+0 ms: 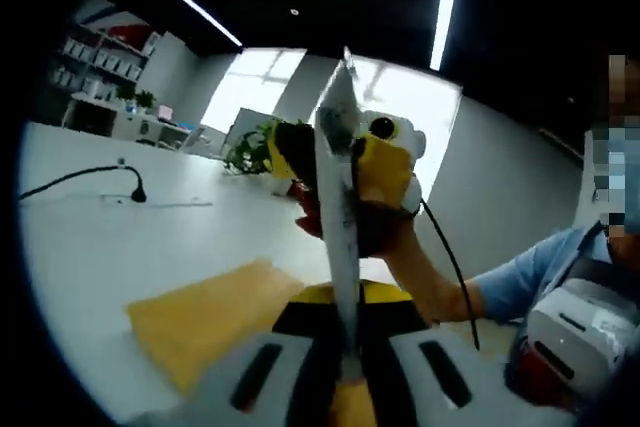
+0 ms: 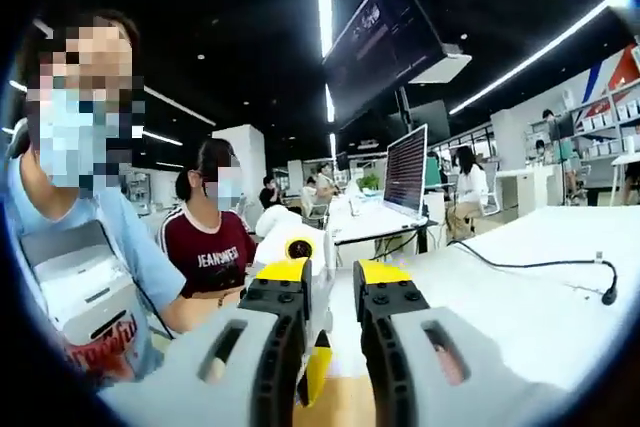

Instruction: Pick up the toothpaste unscrew the cap squeeze it onto the small board screw the cap back on and return it to the table

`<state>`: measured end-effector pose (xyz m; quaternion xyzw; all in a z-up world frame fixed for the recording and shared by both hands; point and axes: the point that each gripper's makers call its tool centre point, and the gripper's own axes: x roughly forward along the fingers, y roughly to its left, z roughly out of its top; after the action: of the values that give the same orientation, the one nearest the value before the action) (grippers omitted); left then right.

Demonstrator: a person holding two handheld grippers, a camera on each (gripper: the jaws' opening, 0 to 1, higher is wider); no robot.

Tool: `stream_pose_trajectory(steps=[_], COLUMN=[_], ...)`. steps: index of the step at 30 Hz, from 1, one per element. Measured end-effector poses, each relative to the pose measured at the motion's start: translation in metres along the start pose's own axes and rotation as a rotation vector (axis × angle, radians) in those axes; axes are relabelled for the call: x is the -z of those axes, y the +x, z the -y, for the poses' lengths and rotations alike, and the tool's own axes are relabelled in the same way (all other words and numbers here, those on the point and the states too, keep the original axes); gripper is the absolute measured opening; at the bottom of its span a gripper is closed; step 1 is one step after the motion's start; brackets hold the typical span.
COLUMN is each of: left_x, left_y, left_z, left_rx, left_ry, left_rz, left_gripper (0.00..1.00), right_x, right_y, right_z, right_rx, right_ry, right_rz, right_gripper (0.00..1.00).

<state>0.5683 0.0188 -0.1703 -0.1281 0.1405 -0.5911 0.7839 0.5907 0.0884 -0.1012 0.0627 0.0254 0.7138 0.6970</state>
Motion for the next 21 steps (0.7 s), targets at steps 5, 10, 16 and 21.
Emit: stream_pose_trajectory(steps=[5, 10, 16, 21], left_x=[0.006, 0.004, -0.005, -0.011], left_y=[0.003, 0.002, -0.002, -0.003], left_z=[0.002, 0.000, -0.001, -0.004], left_rx=[0.012, 0.013, 0.019, 0.013], left_ry=[-0.017, -0.034, -0.060, -0.100], left_rz=[-0.034, -0.016, 0.035, 0.074], left_gripper=[0.04, 0.04, 0.04, 0.05], right_x=[0.011, 0.009, 0.002, -0.002], right_y=[-0.002, -0.004, -0.005, -0.008], right_z=[-0.011, -0.009, -0.006, 0.001], right_rx=[-0.056, -0.010, 0.068, 0.158], right_ry=[0.176, 0.101, -0.151, -0.441], right_rz=[-0.052, -0.059, -0.074, -0.133], right_gripper=[0.06, 0.05, 0.04, 0.03])
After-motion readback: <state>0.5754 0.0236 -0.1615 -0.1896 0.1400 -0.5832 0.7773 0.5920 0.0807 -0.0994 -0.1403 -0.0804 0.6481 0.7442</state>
